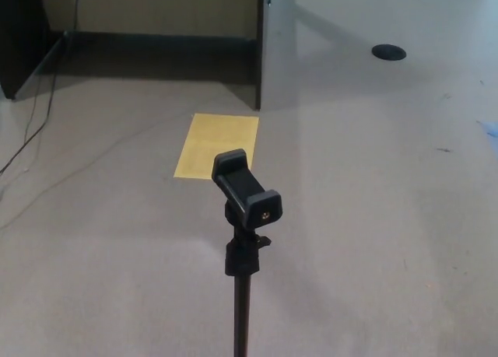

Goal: There is a tripod standing in front of the robot and the robot extends its left arm to grab it. It lifts the tripod and passes it to a person.

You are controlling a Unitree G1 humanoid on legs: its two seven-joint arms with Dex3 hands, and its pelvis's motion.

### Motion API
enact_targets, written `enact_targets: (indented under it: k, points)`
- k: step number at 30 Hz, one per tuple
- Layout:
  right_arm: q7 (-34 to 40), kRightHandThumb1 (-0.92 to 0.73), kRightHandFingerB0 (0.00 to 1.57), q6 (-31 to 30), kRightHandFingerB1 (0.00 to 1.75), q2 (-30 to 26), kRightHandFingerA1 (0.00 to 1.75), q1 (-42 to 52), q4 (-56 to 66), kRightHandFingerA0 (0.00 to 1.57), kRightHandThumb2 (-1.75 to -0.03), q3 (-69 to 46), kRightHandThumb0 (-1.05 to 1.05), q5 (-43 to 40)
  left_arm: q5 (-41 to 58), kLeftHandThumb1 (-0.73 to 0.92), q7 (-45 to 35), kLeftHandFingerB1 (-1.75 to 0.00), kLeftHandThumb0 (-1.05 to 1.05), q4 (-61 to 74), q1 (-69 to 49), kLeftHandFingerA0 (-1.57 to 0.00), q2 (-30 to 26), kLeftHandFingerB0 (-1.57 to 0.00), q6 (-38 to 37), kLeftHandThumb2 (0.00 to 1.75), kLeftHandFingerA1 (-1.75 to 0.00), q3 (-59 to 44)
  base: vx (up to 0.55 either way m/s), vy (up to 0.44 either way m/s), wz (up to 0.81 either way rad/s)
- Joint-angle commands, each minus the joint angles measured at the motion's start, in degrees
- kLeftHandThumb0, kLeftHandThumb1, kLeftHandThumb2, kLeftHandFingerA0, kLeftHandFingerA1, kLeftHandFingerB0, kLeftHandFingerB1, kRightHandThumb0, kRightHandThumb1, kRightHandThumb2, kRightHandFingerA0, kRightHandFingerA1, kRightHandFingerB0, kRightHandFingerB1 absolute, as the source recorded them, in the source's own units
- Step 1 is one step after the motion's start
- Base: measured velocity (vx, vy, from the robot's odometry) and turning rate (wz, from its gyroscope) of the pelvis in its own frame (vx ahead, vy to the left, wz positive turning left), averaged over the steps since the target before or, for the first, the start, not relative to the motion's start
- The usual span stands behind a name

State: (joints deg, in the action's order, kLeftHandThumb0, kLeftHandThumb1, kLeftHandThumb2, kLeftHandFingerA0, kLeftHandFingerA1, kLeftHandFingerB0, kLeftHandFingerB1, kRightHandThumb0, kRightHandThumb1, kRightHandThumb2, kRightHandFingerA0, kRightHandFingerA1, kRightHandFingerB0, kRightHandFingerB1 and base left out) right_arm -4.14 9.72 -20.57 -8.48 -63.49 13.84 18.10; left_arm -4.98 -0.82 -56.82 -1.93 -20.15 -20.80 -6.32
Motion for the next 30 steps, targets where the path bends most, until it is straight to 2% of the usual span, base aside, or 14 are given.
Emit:
enact_targets:
  k: [1,3,5,6,7,11,12,16,20,21,22,23,29,30]
  points:
    - [-0.45,-0.7,0.42,3.4,0.34,-1.16,0.41,-0.14,-1.64,0.63,-0.62,0.59,-0.41,0.95,4.39,0.37,-6.31,-0.37,-0.5,0.51,-0.02,-0.37,-0.31,-0.25,-6.09,0.64,-0.45,-2.28,0.0,0.0,0.0]
    - [-0.54,-0.7,0.41,3.81,0.34,-0.99,0.4,-0.2,-1.87,0.62,-0.62,0.59,-0.41,0.74,5.47,0.36,-9.57,-0.34,-0.53,4.75,0.48,-0.26,0.1,-0.17,-6.25,0.64,-0.4,-1.88,0.0,0.0,0.0]
    - [-0.51,-0.7,0.41,3.98,0.34,-1.03,0.4,-0.13,-1.68,0.62,-0.62,0.51,-0.41,0.59,7.54,0.36,-13.25,-0.35,-0.54,12.06,0.91,-0.25,1.05,-0.17,-3.89,0.64,-0.4,-1.19,0.0,0.0,0.0]
    - [-0.49,-0.7,0.41,3.84,0.34,-0.87,0.4,-0.19,-1.53,0.62,-0.61,0.25,-0.41,0.3,8.0,0.22,-14.41,-0.5,-0.25,16.38,1.13,-0.09,1.27,-0.08,-3.32,0.82,-0.51,-0.46,0.0,0.0,0.0]
    - [-0.38,-0.59,0.35,3.93,0.46,-0.7,0.53,-0.43,-1.52,0.52,-0.85,0.2,-0.47,0.26,8.09,0.21,-14.89,-0.5,-0.27,19.63,1.81,-0.08,1.33,-0.07,-2.77,0.82,-0.51,0.12,0.0,0.0,0.0]
    - [-0.15,-0.59,0.35,4.08,0.46,-0.12,0.53,-0.81,-1.91,0.53,-0.85,-0.13,-0.46,-0.12,7.28,0.16,-15.09,-0.49,-0.3,29.55,4.91,-0.08,1.78,-0.06,2.56,0.81,-0.51,2.3,0.0,0.0,0.0]
    - [0.11,-0.7,0.41,3.94,0.34,-0.12,0.41,-0.74,-1.83,0.62,-0.62,-0.04,-0.4,0.03,7.59,0.38,-15.5,-0.34,-0.65,31.93,5.68,-0.2,2.16,-0.12,4.3,0.69,-0.41,2.89,0.0,0.0,0.0]
    - [0.19,-0.7,0.4,4.72,0.34,-0.39,0.42,0.32,-0.92,0.64,-0.62,0.66,-0.41,0.7,7.37,0.39,-16.05,-0.34,-0.64,39.45,7.24,-0.2,3.18,-0.1,8.97,0.69,-0.43,5.09,0.0,0.0,0.0]
    - [-0.38,-0.71,0.41,4.63,0.34,-0.6,0.4,-0.86,-0.93,0.62,-0.62,0.11,-0.4,0.18,7.35,0.38,-16.81,-0.34,-0.6,40.49,13.69,-0.2,5.46,-0.11,12.36,0.67,-0.42,7.93,0.0,0.0,0.0]
    - [-0.44,-0.71,0.4,4.8,0.34,-0.73,0.41,-0.72,-0.9,0.63,-0.62,0.08,-0.4,0.17,6.08,0.19,-16.19,-0.49,-0.29,40.38,14.85,-0.09,6.16,-0.06,11.63,0.81,-0.51,8.83,0.0,0.0,0.0]
    - [-0.48,-0.71,0.4,4.99,0.34,-0.85,0.41,-0.42,-0.75,0.63,-0.62,0.06,-0.4,0.16,5.89,0.19,-16.28,-0.49,-0.29,40.51,15.61,-0.09,6.61,-0.06,12.19,0.81,-0.51,9.4,0.0,0.0,0.0]
    - [-0.42,-0.7,0.41,5.16,0.34,-0.83,0.41,-0.42,-0.76,0.64,-0.62,0.09,-0.41,0.23,5.48,0.38,-16.2,-0.34,-0.63,40.58,16.23,-0.22,6.74,-0.12,12.65,0.69,-0.42,9.85,0.0,0.0,0.0]
    - [-0.08,-0.7,0.41,5.38,0.34,-0.49,0.41,-1.36,-0.7,0.64,-0.62,0.36,-0.4,0.56,5.08,0.41,-17.73,-0.34,-0.64,39.55,21.93,-0.19,7.97,-0.08,14.76,0.7,-0.43,12.54,0.0,0.0,0.0]
    - [-0.08,-0.71,0.41,5.45,0.34,-0.56,0.41,-0.75,-0.01,0.63,-0.62,0.44,-0.41,0.6,6.89,0.24,-18.73,-0.48,-0.32,40.3,22.74,-0.02,9.55,0.0,17.13,0.84,-0.49,13.1,0.0,0.0,0.0]
